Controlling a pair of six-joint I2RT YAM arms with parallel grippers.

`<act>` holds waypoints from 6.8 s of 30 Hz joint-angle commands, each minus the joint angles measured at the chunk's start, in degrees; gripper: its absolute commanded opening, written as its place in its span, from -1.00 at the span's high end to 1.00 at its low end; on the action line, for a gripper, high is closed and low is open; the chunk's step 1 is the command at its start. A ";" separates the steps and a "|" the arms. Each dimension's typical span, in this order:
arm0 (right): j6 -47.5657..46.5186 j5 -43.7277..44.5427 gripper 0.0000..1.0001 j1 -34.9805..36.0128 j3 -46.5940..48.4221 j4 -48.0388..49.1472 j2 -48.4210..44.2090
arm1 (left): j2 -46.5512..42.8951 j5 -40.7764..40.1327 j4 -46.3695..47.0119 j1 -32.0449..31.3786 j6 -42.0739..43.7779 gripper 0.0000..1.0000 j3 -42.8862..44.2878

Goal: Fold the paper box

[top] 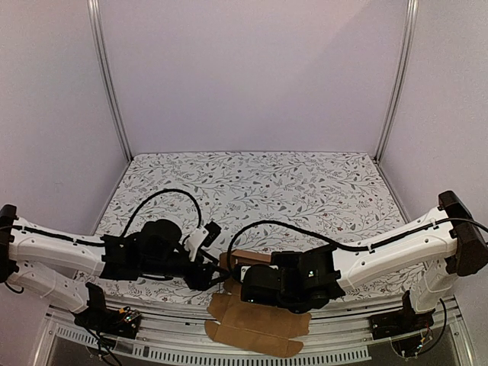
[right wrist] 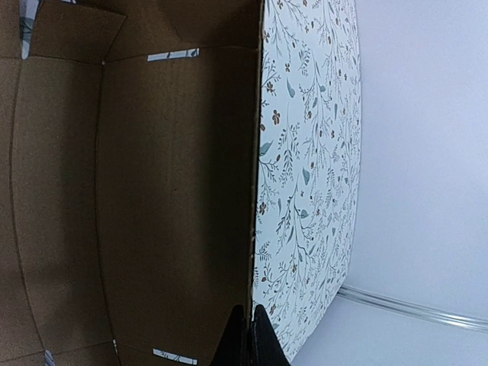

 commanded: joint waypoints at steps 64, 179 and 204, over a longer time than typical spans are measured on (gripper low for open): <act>4.67 20.44 1.00 10.70 -7.20 8.74 6.21 | 14.85 -18.84 10.66 -8.29 -1.74 0.41 0.43; 41.79 -40.28 1.00 -22.23 -32.33 63.06 -5.06 | 42.35 -10.34 28.54 -3.85 18.19 0.66 16.95; 43.09 -39.86 1.00 -22.15 -33.31 62.71 -8.61 | 44.42 -14.72 31.89 -5.54 17.97 1.00 17.43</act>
